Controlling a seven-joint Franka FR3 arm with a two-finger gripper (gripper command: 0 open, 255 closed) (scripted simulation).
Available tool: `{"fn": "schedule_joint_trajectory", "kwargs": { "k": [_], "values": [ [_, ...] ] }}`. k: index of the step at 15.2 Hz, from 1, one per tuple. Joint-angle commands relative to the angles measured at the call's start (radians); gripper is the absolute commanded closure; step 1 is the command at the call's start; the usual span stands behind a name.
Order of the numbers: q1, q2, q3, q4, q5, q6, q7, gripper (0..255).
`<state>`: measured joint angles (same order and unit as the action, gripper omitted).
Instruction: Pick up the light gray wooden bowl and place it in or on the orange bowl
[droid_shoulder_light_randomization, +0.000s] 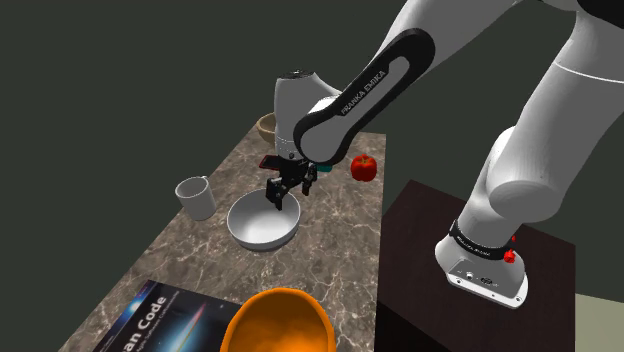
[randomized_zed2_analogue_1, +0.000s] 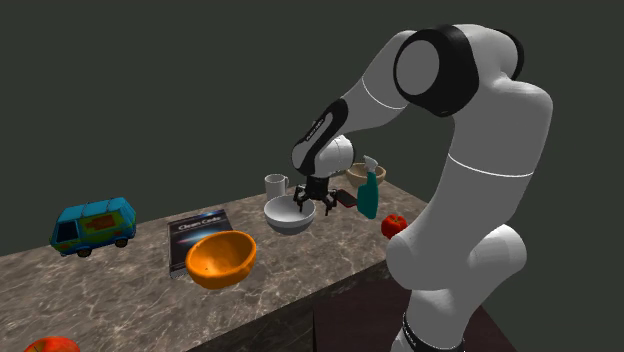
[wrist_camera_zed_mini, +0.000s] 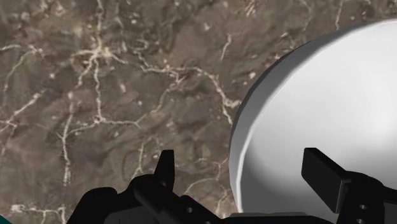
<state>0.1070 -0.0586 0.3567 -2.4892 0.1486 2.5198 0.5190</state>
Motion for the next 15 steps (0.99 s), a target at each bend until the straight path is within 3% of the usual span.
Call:
{"fn": "schedule_joint_trajectory", "kwargs": {
  "k": [1, 7, 8, 15],
  "values": [
    [-0.001, 0.008, 0.0, -0.004, -0.002, 0.013, -0.001, 0],
    [-0.001, 0.008, 0.0, -0.004, -0.002, 0.012, -0.001, 0],
    [-0.001, 0.008, 0.0, -0.004, -0.002, 0.012, -0.001, 255],
    [-0.001, 0.008, -0.001, -0.004, -0.002, 0.012, -0.001, 255]
  ]
}}
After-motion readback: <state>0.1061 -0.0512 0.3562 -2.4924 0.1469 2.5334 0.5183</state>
